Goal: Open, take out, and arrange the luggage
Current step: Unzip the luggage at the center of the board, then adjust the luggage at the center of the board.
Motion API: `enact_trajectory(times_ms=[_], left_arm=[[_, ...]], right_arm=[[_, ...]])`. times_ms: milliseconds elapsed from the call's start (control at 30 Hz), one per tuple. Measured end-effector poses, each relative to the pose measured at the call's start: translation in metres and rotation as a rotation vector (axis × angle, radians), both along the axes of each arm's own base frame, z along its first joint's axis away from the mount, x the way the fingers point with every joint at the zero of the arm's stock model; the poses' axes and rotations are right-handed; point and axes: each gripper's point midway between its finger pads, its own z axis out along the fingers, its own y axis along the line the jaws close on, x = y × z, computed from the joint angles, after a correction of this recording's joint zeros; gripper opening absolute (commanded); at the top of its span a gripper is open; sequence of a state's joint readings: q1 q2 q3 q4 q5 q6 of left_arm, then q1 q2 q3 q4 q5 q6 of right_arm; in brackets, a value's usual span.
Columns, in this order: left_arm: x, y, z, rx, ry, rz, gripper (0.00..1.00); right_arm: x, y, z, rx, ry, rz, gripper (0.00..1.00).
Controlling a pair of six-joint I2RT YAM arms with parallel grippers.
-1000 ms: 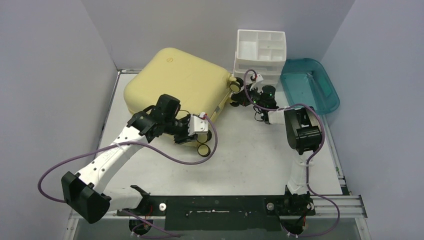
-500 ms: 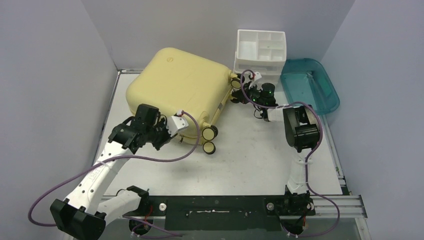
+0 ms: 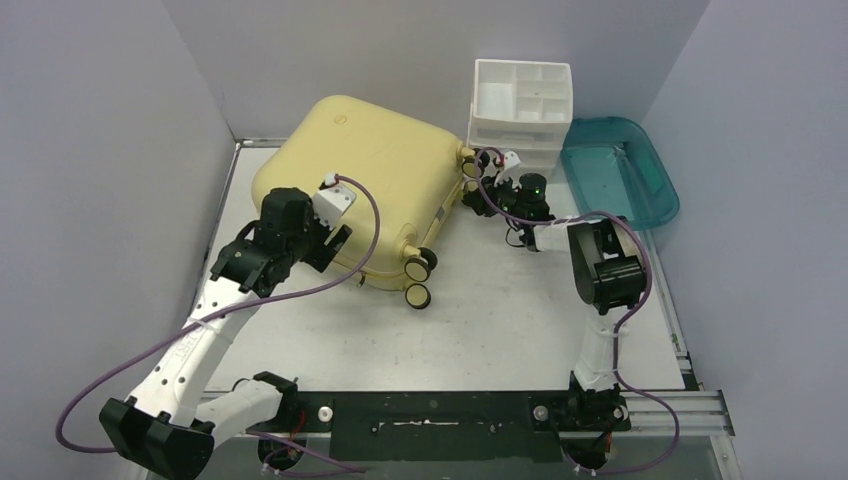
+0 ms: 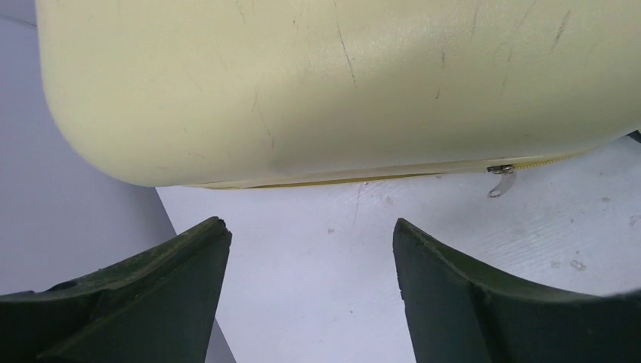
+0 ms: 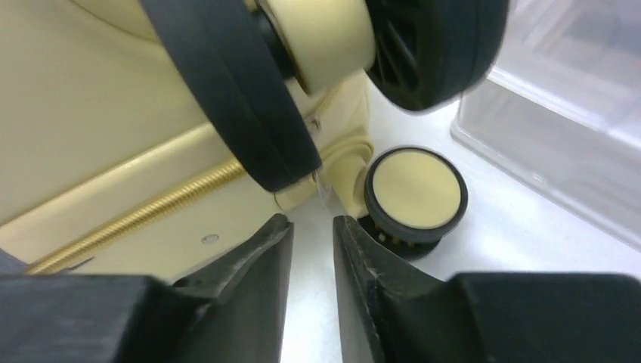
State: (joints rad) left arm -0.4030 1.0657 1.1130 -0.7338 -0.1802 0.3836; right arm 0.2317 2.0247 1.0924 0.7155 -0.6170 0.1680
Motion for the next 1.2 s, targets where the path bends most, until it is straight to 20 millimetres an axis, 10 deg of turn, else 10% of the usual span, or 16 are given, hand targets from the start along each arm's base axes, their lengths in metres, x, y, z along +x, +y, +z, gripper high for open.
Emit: enact_trajectory(times_ms=[367,800,1200], left_arm=[[-0.017,-0.003,0.028,-0.06,-0.073,-0.063,0.87],[-0.042,0.02,-0.062,0.05,0.102,-0.006,0.88],[-0.02,0.077,-0.081,0.139,0.059,0.258,0.9]], right_arm=[[-0.013,-0.042,0.001,-0.191,0.094,-0.055,0.54],[0.026,-0.023,0.109,-0.321,-0.156,0.174,0.68],[0.018,-0.001,0.061,-0.297,-0.038,0.346,0.54]])
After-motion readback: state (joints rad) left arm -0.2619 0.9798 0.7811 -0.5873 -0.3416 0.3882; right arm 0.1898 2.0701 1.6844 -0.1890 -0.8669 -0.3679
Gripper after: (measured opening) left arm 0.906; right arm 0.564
